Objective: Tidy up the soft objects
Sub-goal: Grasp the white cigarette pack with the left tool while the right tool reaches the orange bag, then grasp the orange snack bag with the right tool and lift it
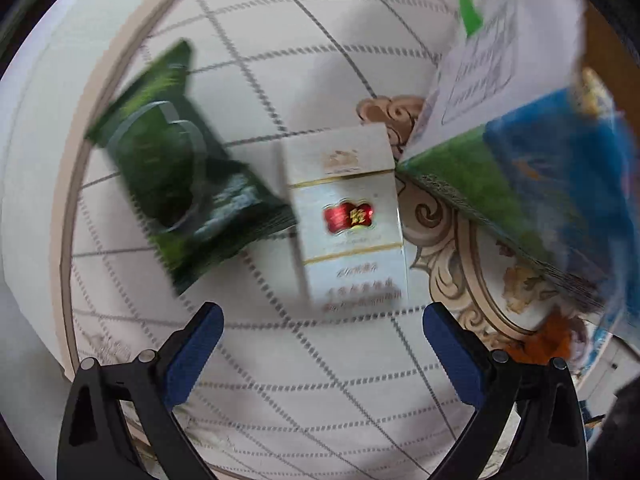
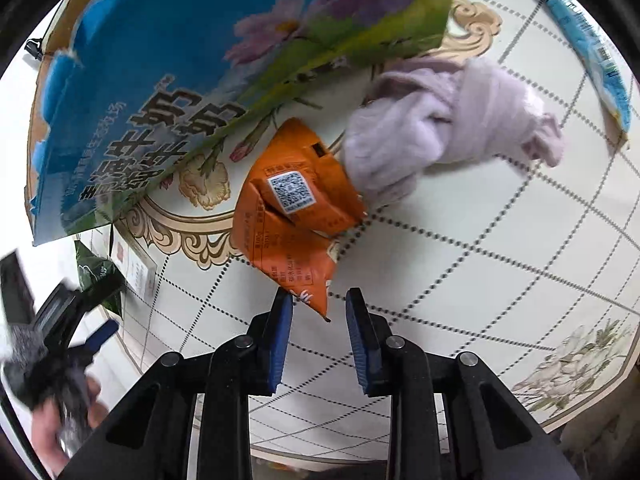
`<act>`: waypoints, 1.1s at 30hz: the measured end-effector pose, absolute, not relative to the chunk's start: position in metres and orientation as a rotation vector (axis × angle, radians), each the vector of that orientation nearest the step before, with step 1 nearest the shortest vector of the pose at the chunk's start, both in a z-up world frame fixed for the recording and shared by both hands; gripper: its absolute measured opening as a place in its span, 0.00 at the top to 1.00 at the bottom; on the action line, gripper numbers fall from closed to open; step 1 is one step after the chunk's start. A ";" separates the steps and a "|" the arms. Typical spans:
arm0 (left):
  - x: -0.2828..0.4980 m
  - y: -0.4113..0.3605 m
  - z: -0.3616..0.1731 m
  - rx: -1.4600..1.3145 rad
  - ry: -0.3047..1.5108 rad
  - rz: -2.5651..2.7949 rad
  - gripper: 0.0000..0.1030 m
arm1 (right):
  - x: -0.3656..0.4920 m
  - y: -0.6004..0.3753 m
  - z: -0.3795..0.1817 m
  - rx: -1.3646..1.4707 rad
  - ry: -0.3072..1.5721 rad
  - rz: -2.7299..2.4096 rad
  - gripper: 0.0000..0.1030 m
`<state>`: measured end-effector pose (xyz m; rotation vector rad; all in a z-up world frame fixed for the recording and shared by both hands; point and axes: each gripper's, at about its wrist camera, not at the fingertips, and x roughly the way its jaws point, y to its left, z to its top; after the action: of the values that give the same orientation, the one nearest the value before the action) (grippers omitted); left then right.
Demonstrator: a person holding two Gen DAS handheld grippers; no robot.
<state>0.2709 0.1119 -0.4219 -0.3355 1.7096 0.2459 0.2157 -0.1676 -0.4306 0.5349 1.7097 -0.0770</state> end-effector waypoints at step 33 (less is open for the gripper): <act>0.169 0.086 -0.435 -0.273 1.756 0.124 0.47 | 0.204 -0.156 -0.426 0.275 1.780 0.020 0.30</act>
<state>0.1689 0.0860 -0.4352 -0.2728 1.7556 0.1235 0.2044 -0.1557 -0.4256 0.2752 1.7803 0.0197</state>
